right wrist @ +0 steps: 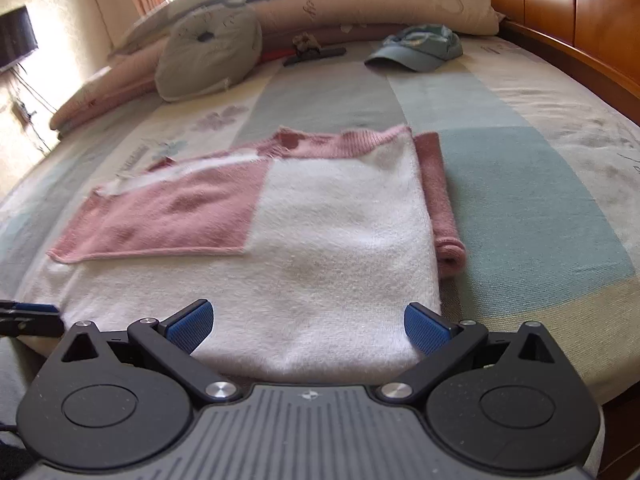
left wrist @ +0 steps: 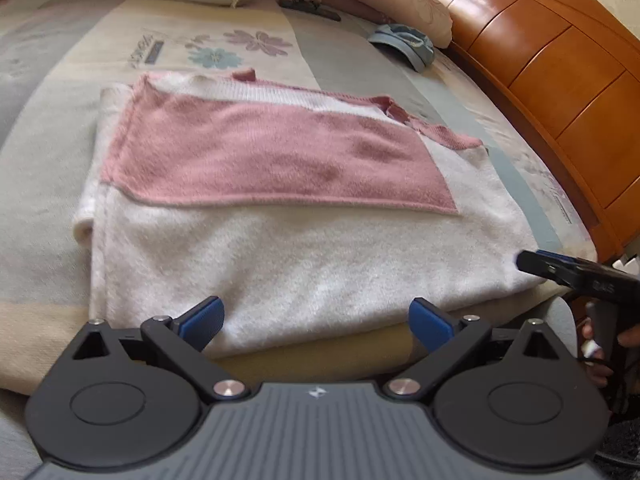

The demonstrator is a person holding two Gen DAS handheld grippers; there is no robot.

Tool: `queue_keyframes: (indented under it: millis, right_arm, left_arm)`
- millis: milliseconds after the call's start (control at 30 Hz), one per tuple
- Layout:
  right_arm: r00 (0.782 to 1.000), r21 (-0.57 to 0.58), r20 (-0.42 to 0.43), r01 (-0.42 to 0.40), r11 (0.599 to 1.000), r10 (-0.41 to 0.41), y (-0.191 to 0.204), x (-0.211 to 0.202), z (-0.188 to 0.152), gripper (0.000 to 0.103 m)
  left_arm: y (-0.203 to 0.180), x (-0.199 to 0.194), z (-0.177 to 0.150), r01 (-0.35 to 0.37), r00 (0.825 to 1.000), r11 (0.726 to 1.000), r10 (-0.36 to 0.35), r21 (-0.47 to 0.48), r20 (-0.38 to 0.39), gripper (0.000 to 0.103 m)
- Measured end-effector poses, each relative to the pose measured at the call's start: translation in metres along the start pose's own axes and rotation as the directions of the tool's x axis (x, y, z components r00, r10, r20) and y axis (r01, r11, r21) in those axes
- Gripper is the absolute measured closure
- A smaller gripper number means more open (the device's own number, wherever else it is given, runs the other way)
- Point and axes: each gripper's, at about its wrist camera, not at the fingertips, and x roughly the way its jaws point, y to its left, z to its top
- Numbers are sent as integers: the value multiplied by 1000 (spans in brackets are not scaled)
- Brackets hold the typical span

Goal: Fold clothes
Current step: 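Roll the left tool and move it to the sweater side edge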

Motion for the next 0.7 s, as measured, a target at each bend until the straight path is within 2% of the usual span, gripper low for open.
queue_keyframes:
  millis: [133, 267, 400, 500, 633, 700]
  right_arm:
    - [999, -35, 41, -18, 999, 19, 7, -10, 2, 0]
    - [998, -9, -45, 31, 999, -32, -2, 10, -8, 0]
    - [998, -28, -37, 43, 999, -44, 5, 7, -8, 0]
    - [1000, -23, -19, 8, 1000, -8, 8, -2, -3, 0]
    - [996, 25, -90, -4, 1000, 6, -1, 8, -14, 0]
    - [997, 24, -78, -4, 1000, 5, 2, 5, -16, 0]
  left_arm:
    - [-1, 1, 6, -24, 1000, 1000, 24, 14, 10, 4]
    - [4, 1, 1, -31, 999, 999, 30, -29, -11, 4]
    - [7, -5, 2, -40, 999, 998, 40, -39, 2, 4]
    - [7, -9, 4, -33, 999, 999, 34, -35, 15, 4]
    - [17, 0, -1, -59, 998, 995, 56, -77, -33, 4]
    - [17, -4, 3, -37, 999, 997, 36, -63, -16, 4]
